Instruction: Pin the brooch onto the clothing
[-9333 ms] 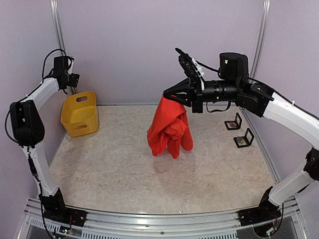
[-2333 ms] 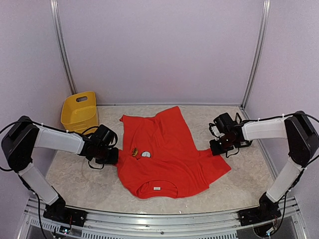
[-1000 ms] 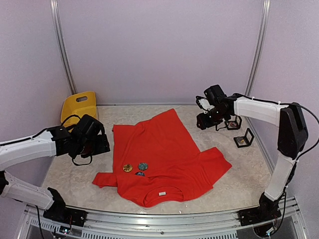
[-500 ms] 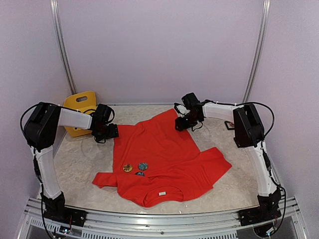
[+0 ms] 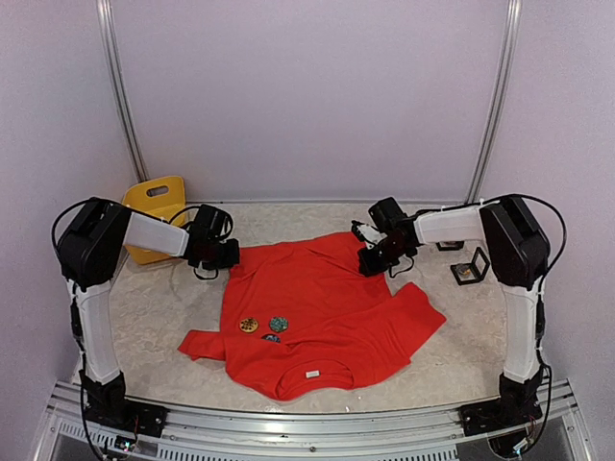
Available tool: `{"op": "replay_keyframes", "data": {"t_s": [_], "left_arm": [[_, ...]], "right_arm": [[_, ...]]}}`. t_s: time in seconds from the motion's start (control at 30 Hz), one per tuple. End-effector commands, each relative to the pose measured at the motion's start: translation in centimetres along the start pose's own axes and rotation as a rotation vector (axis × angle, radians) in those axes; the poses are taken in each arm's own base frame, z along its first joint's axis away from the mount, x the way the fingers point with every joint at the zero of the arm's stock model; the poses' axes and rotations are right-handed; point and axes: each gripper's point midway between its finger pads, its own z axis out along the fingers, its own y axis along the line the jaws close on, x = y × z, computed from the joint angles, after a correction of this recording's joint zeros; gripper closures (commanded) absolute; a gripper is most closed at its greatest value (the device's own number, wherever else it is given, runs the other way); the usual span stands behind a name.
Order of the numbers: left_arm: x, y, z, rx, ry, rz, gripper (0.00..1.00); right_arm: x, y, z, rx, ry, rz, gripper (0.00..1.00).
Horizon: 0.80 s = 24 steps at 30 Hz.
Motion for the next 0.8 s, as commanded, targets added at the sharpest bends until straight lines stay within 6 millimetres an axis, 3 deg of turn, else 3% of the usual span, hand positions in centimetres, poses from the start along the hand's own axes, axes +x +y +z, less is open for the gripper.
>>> {"op": "replay_keyframes", "data": {"t_s": [0.0,0.2,0.27,0.33,0.4,0.5,0.63,0.73,0.77], "left_arm": [[11.1,-1.5,-2.3,0.039,0.261,0.094,1.00],[17.7,-4.0,-7.9,0.108,0.361,0.190,1.00],[18.5,-4.6,-9.6,0.121,0.375,0.224,1.00],[17.7,-5.6,-11.1,0.151,0.361,0.253,0.98],[15.8,-6.3,-12.1,0.164,0.328,0.292,0.70],[11.8,-7.1,-12.9,0.167,0.246,0.322,0.51],[7.5,-7.1,-11.9,0.185,0.192,0.268,0.47],[6.0,-7.3,-10.4,0.201,0.182,0.248,0.47],[6.4,-7.3,-9.6,0.207,0.202,0.244,0.46]], "right_arm": [[6.7,0.5,-3.0,0.013,0.102,0.052,1.00],[14.7,3.0,-7.7,-0.060,0.235,0.071,1.00],[14.9,3.3,-9.7,-0.062,0.237,0.084,0.90],[13.5,2.6,-11.4,-0.015,0.198,0.082,0.76],[10.9,0.7,-13.0,0.076,0.129,0.081,0.67],[6.6,-1.9,-14.1,0.148,0.021,0.092,0.57],[2.3,-4.5,-12.6,0.218,-0.035,0.075,0.56],[0.2,-5.5,-9.8,0.214,-0.035,0.073,0.53],[-0.7,-5.5,-9.5,0.204,-0.047,0.071,0.51]]}}
